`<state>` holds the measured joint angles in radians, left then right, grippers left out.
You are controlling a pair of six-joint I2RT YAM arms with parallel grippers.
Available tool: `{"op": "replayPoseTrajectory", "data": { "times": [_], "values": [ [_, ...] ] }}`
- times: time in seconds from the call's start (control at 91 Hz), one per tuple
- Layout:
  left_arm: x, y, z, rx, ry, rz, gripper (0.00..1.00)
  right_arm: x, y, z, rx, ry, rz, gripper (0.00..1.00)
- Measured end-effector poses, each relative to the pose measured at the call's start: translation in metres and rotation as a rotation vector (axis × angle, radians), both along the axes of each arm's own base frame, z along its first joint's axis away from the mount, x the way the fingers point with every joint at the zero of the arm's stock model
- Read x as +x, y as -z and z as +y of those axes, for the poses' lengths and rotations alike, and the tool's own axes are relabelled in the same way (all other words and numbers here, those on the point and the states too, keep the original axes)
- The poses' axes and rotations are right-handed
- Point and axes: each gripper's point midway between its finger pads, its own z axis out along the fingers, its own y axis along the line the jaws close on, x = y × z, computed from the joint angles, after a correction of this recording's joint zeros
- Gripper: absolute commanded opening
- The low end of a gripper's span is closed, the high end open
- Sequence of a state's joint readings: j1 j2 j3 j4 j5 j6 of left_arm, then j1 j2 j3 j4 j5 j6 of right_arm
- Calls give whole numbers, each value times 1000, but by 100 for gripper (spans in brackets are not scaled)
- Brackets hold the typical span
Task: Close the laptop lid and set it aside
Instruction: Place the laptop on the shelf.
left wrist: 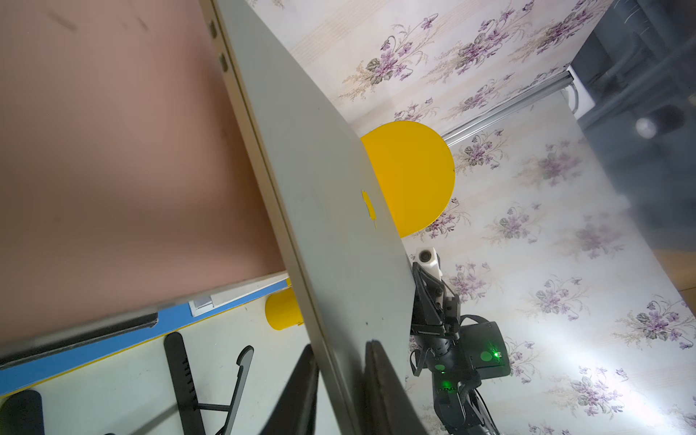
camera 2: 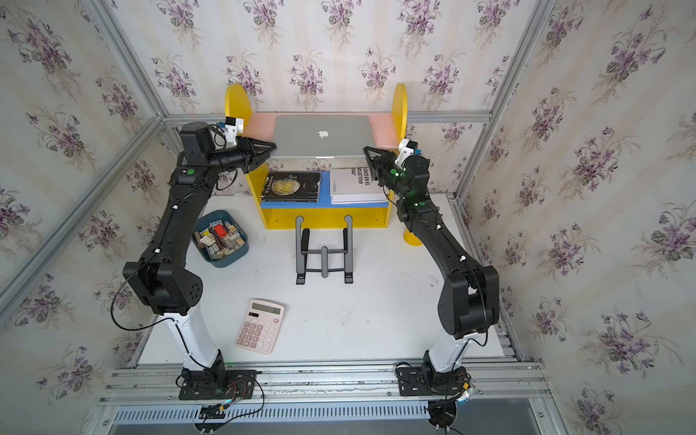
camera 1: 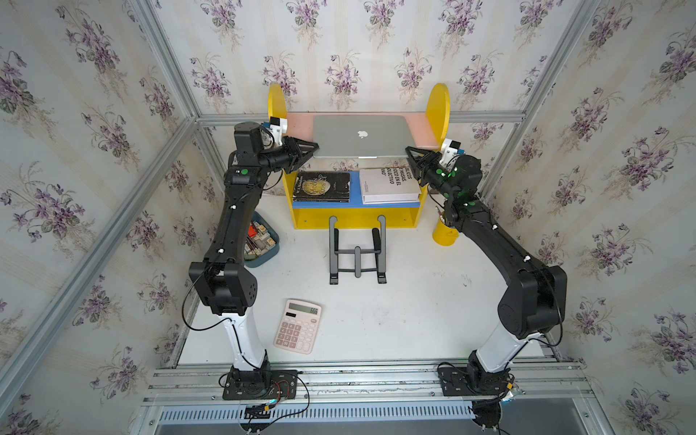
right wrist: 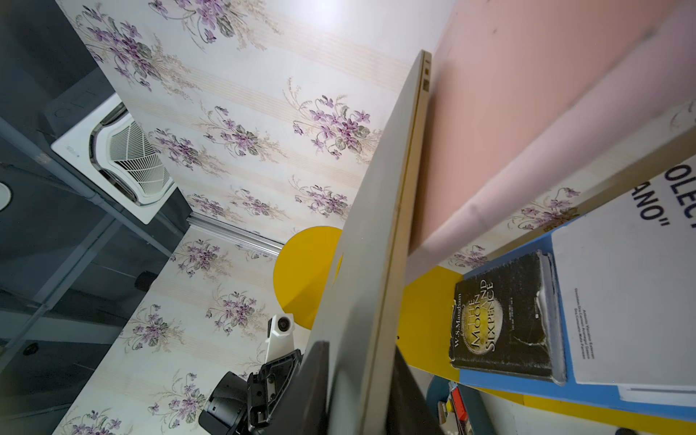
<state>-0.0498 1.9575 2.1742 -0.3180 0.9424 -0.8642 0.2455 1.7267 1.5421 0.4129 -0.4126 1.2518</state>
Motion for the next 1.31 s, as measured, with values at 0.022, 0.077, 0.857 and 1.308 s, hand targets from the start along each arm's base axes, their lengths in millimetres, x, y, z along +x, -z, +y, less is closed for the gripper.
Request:
{"op": "replayPoseTrajectory", "data": {
  "times": [0.022, 0.077, 0.857, 1.308],
  "values": [
    [1, 1, 1, 0, -1, 2, 28, 1, -1, 0, -1, 1, -3, 30],
    [2, 2, 1, 3, -1, -1, 31, 1, -4, 0, -4, 2, -13, 32],
    [-22, 3, 13, 15, -27, -29, 58, -8, -5, -6, -67, -1, -52, 44],
    [-64, 11, 14, 33, -42, -75, 39, -32, -5, -5, -166, -36, -100, 11]
  ]
}}
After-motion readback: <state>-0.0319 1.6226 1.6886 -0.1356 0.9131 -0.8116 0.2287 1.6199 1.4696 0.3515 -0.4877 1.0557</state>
